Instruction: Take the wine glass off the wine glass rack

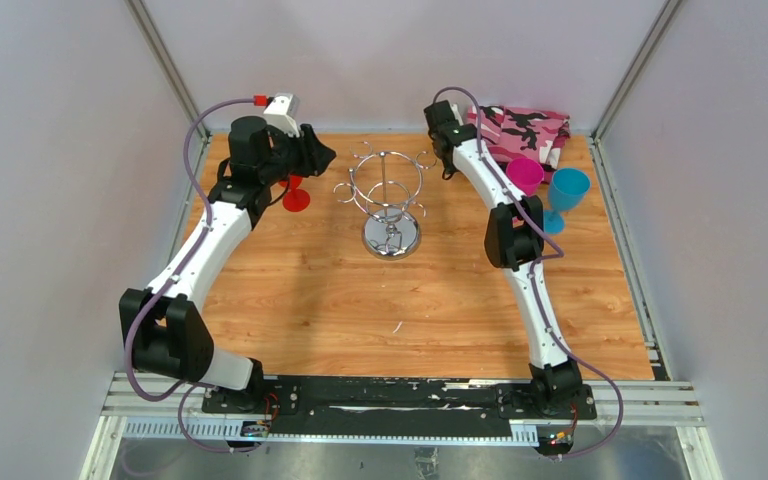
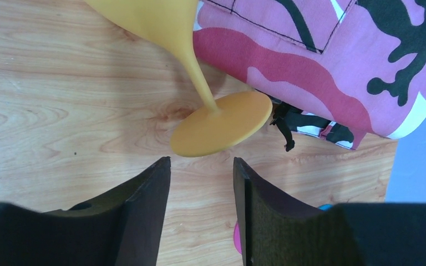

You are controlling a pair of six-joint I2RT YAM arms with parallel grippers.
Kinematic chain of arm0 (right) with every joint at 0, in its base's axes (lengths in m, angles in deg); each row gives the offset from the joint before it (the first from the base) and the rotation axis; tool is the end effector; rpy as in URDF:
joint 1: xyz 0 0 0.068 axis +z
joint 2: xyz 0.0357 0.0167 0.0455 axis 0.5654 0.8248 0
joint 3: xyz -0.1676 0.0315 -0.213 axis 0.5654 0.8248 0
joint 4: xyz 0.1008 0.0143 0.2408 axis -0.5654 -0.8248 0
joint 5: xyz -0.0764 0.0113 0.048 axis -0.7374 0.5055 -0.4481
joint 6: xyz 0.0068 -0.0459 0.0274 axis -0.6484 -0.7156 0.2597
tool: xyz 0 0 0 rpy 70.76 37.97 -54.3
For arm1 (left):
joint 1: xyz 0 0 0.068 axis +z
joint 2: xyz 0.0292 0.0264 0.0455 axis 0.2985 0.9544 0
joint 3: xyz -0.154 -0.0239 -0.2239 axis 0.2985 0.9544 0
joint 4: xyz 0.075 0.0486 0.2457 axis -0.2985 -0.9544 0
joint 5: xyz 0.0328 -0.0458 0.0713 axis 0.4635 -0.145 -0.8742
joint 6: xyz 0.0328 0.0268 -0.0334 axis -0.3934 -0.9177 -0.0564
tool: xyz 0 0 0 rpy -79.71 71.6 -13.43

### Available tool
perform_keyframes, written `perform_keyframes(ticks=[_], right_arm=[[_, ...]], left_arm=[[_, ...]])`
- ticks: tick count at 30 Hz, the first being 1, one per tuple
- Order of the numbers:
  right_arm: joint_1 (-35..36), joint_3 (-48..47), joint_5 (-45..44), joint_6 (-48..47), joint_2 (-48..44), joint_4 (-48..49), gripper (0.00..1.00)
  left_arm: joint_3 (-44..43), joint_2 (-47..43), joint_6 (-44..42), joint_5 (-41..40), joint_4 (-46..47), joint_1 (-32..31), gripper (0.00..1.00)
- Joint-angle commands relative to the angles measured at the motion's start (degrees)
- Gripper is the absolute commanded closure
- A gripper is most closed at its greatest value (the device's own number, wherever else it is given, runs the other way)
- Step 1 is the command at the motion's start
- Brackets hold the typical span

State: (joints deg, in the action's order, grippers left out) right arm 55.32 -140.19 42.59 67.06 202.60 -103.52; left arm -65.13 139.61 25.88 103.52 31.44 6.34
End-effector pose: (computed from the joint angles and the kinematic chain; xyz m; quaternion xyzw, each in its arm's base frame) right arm 0.5318 0.1838 0.2159 -0.0753 0.9060 -0.1824 0.3744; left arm 0.3290 -0.0767 0.3594 0.0802 0.7791 -0.2716 0.5593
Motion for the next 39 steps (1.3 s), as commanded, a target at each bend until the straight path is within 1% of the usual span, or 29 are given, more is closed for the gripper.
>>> perform_keyframes(ticks=[1,5,8,10,12,19,23,27,31,34,37,39], right_arm=[[-0.8,0.9,-2.8,-0.5,0.4,0.0,0.52],[-1.3,1.4,-2.1,-0.2,0.4,0.1,0.56],[-1.4,1.6,-2.2,1.8,0.4,0.1,0.59],[-1.4,1.9,-2.8,2.3,0.3,-0.2,0.6],[-1.5,2.1,-1.7,2.3,0.0,0.2,0.62],[-0.8,4.4,0.7,3.0,-3.9,3.9,0.66],[-0.4,4.0,0.2,2.2,-4.7,5.5,0.64],[-0.5,0.9,-3.1,0.6,-3.3,5.6,0.62],[-0.5,0.2,-3.3,0.4,-2.2,5.5,0.61],[-0.6,0.0,-0.3,0.4,-1.2,5.6,0.61],[-0.8,0.1,7.9,0.4,-0.8,6.8,0.62],[-0.8,0.0,11.9,0.8,-0.8,7.8,0.62]], left_arm=[[0.5,0.6,-0.5,1.1,2.4,-0.2,0.55],[0.4,1.1,-0.3,1.9,2.4,-0.2,0.55],[0.5,1.3,-0.6,1.9,2.4,-0.2,0.55],[0.5,1.2,-0.8,1.8,2.4,-0.2,0.55],[0.5,1.4,-0.9,1.9,2.4,-0.2,0.55],[0.1,2.0,-1.1,2.3,2.5,-0.2,0.55],[-0.2,2.7,-1.1,2.5,2.4,-0.2,0.55],[-0.4,3.2,-1.1,2.5,2.4,-0.2,0.55],[-0.5,3.4,-1.0,2.5,2.4,-0.2,0.55],[-0.5,3.5,-1.0,2.5,2.4,-0.2,0.55],[-0.4,3.5,-1.0,2.5,2.4,-0.3,0.55],[-0.2,3.5,-1.0,2.3,2.4,-0.2,0.55]])
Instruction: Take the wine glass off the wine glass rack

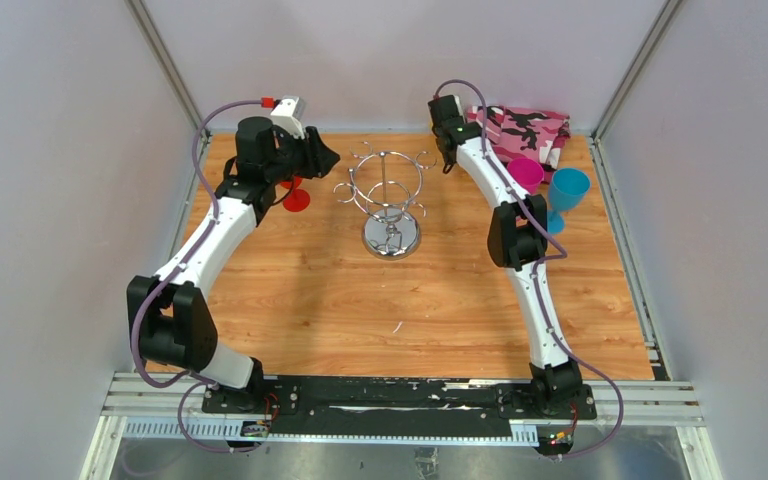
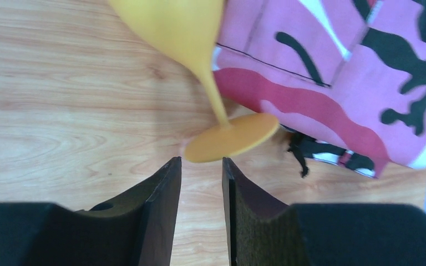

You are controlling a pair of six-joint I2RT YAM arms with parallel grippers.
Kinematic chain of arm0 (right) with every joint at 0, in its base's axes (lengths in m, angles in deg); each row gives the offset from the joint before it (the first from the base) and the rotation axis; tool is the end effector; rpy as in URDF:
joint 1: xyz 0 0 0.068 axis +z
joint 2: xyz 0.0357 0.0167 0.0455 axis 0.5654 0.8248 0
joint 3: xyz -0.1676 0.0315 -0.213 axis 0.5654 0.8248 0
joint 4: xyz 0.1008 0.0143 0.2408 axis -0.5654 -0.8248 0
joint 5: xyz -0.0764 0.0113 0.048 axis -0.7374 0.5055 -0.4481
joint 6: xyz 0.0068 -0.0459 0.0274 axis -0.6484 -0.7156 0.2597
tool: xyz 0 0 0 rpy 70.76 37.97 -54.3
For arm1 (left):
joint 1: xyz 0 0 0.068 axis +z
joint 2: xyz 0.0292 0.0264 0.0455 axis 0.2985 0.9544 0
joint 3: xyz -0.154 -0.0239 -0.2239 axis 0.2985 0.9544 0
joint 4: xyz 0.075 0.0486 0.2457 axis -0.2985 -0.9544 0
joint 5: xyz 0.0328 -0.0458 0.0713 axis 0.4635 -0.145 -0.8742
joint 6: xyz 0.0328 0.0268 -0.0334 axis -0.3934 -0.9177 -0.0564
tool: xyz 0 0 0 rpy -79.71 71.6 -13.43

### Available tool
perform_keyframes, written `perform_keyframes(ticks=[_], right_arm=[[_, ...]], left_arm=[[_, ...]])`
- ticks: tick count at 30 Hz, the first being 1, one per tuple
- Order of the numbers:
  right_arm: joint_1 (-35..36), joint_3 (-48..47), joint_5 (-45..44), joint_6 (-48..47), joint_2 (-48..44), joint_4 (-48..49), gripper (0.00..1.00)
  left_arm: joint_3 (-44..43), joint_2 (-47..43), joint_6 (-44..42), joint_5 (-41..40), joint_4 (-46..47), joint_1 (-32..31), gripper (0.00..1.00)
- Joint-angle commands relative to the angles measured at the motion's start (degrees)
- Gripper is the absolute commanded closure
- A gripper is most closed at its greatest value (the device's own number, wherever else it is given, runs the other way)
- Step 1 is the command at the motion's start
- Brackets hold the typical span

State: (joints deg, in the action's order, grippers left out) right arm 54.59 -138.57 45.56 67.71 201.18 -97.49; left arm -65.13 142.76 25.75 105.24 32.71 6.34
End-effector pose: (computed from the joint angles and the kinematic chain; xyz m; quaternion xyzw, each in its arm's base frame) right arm 0.5383 0.1802 0.2273 -0.0598 0.8952 -0.1465 0.4166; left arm 0.3419 -0.0802 0.3440 0.0874 0.7869 -0.2809 0.5425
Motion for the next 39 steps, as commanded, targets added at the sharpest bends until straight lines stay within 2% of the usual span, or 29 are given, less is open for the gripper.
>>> perform_keyframes(ticks=[1,4,7,13,21,26,29,39], right_arm=[[0.0,-1.8,10.9,0.4,0.6,2.1,0.62],[0.0,-2.3,15.7,1.0,0.6,2.4,0.65],[-0.2,-0.8,10.3,2.6,-0.6,2.2,0.71],[-1.8,1.9,6.4,5.2,-2.7,2.0,0.68],[-1.8,3.0,8.5,5.1,-5.1,4.3,0.72],[-1.9,2.9,2.3,4.6,-6.1,5.2,0.62],[-2.0,2.4,-1.3,5.1,-5.6,5.0,0.6],[-3.3,-4.1,1.1,5.3,1.0,0.8,0.56]], left_arm=[[-0.1,0.2,-1.0,0.4,1.1,-0.2,0.55],[-0.1,0.2,-1.4,-0.3,1.0,-0.2,0.55],[-0.2,0.1,-1.6,-0.6,0.9,-0.2,0.55],[-0.4,0.6,-1.2,0.3,1.1,-0.2,0.55],[-0.3,0.6,-1.2,0.6,1.1,-0.2,0.55],[-0.4,1.1,-1.2,0.8,1.1,-0.2,0.55],[-0.6,1.7,-1.0,1.1,1.1,-0.2,0.55],[-1.1,2.7,-0.9,1.6,1.1,-0.2,0.56]])
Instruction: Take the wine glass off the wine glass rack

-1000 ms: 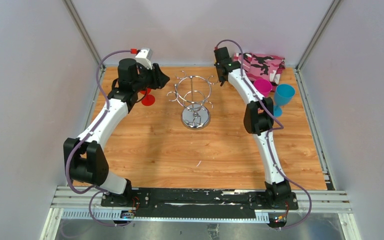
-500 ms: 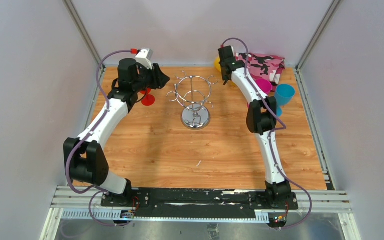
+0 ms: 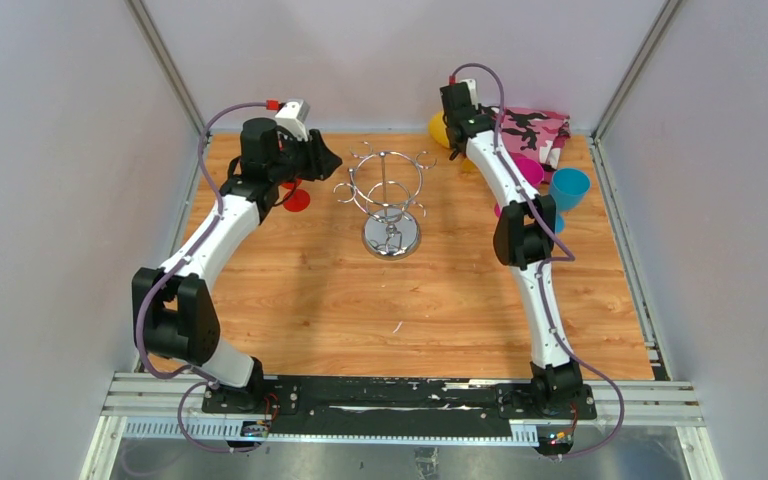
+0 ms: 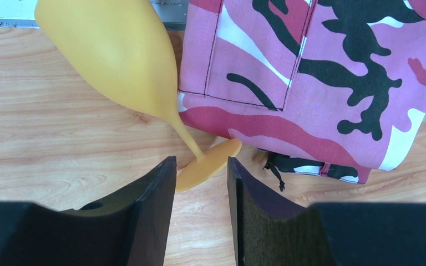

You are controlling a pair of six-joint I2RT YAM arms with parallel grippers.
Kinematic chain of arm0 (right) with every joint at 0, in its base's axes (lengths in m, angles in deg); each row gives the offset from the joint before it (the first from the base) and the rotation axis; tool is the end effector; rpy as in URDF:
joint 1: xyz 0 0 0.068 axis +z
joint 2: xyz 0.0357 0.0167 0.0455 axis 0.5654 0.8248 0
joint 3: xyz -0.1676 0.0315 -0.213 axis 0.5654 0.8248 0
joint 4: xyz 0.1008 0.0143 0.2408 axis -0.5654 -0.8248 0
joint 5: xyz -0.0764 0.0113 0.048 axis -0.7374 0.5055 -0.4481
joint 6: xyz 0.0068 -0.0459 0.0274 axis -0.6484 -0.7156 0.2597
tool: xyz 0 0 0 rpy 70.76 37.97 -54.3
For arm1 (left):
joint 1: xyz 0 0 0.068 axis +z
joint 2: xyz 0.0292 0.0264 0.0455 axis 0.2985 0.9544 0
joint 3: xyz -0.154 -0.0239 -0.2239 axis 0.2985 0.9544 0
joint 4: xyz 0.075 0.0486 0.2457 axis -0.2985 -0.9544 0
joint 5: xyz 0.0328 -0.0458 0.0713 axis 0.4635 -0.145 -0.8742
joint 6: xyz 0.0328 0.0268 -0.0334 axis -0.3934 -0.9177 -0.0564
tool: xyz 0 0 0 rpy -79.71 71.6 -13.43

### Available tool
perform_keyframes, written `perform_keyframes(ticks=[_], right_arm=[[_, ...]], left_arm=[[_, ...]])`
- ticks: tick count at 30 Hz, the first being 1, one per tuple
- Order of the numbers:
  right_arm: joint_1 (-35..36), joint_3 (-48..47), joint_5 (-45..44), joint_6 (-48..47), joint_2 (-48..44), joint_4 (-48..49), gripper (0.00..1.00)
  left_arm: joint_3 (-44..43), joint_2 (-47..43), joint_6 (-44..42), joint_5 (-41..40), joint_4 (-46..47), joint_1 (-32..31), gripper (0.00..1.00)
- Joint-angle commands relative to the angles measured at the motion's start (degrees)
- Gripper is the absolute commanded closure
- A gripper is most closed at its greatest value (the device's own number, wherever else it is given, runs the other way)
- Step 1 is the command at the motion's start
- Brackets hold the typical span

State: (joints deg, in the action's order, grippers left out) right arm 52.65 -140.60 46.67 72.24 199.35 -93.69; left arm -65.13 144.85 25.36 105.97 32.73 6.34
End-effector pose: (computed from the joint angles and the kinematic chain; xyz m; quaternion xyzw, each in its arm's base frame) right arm 0.5449 0.1628 0.2616 0.0038 0.8729 -0.1101 0.4753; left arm 0.3497 -0.0822 0.3319 0.0907 0.7962 -0.2827 0.5272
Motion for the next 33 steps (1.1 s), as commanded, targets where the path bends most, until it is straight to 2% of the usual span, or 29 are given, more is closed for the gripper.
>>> perform_keyframes(ticks=[1,12,21,33], right_arm=[[-1.6,-1.5,0.4,1.1,2.9,-3.3,0.56],[-2.6,5.8,6.5,1.9,1.0,-7.6,0.58],[-1.3,17.8,8.1,3.3,-5.1,-5.7,0.69],[-1.3,14.0,7.3,4.7,-3.4,-5.4,0.86]], left_arm=[[-1.2,0.6,-0.4,0.8,1.1,-0.2,0.56],[-1.4,1.2,0.5,1.8,1.1,-0.3,0.56],[-0.7,-0.2,0.5,1.5,1.1,-0.3,0.56],[-0.2,-0.5,0.4,1.8,1.1,-0.3,0.56]])
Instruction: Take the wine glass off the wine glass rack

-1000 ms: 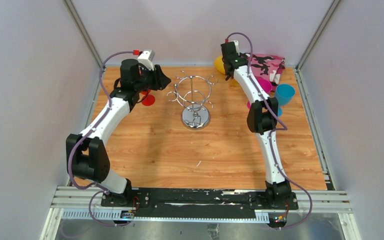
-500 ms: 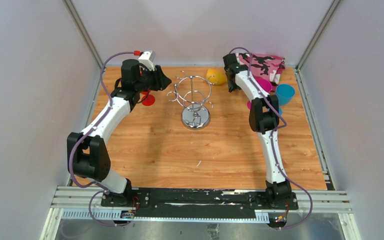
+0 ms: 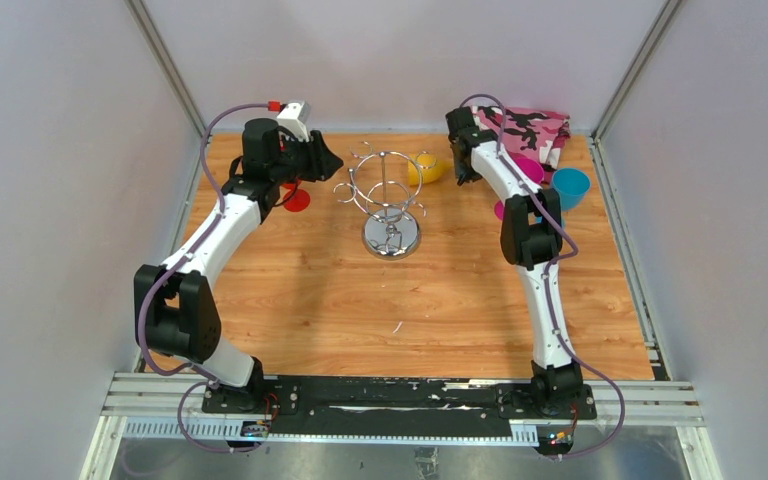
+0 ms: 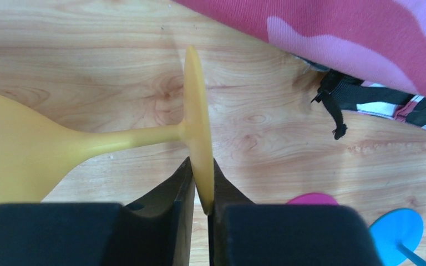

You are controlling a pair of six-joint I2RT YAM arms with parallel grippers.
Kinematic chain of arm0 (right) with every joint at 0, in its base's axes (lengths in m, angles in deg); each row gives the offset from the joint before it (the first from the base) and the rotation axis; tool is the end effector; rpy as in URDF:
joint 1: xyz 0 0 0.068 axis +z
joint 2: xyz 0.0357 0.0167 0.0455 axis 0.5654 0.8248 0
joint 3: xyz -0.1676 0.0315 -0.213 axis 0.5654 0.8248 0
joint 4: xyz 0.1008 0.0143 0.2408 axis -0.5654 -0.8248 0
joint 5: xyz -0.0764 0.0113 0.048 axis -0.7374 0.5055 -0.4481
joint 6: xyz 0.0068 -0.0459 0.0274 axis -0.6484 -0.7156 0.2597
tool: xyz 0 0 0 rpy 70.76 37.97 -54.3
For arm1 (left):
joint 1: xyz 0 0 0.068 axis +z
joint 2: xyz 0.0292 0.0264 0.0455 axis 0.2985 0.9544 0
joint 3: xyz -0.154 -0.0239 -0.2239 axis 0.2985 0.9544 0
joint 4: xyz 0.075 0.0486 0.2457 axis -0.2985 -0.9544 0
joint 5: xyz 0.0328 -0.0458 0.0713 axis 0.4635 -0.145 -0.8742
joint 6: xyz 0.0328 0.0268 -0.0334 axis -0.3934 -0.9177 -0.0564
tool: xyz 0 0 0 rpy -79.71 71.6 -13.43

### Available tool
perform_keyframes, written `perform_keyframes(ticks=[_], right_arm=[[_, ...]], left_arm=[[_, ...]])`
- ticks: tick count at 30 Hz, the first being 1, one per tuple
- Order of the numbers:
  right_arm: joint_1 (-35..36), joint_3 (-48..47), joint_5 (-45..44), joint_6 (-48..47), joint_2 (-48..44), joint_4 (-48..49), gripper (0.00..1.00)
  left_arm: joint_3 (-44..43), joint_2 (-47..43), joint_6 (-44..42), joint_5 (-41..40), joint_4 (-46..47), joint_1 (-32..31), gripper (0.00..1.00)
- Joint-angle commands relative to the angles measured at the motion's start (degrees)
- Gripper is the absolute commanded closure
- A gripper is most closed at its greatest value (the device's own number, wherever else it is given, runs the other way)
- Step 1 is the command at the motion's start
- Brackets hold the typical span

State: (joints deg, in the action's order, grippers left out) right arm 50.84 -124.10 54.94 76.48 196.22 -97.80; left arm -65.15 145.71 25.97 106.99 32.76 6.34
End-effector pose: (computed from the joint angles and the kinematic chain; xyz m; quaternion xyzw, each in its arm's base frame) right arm 0.5269 0.1437 0.1905 -0.0089 0.9385 -0.0771 0.3364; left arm 0.3526 -0.0833 0.3270 0.0903 0.7994 -0.2917 0.5175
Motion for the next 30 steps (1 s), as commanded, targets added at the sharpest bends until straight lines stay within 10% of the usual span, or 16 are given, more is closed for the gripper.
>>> perform_keyframes(ticks=[1,30], right_arm=[[0.6,-2.6,-1.3,0.5,-0.2,-1.2,0.89],[2.2,-9.5,-10.2,-3.2,-15.8,2.2,1.0]], left_arm=[[-0.2,-1.3,-0.3,0.6,1.1,-0.3,0.56],[-0.9,-5.8,1.0,-11.0,2.7,-0.3,0.57]])
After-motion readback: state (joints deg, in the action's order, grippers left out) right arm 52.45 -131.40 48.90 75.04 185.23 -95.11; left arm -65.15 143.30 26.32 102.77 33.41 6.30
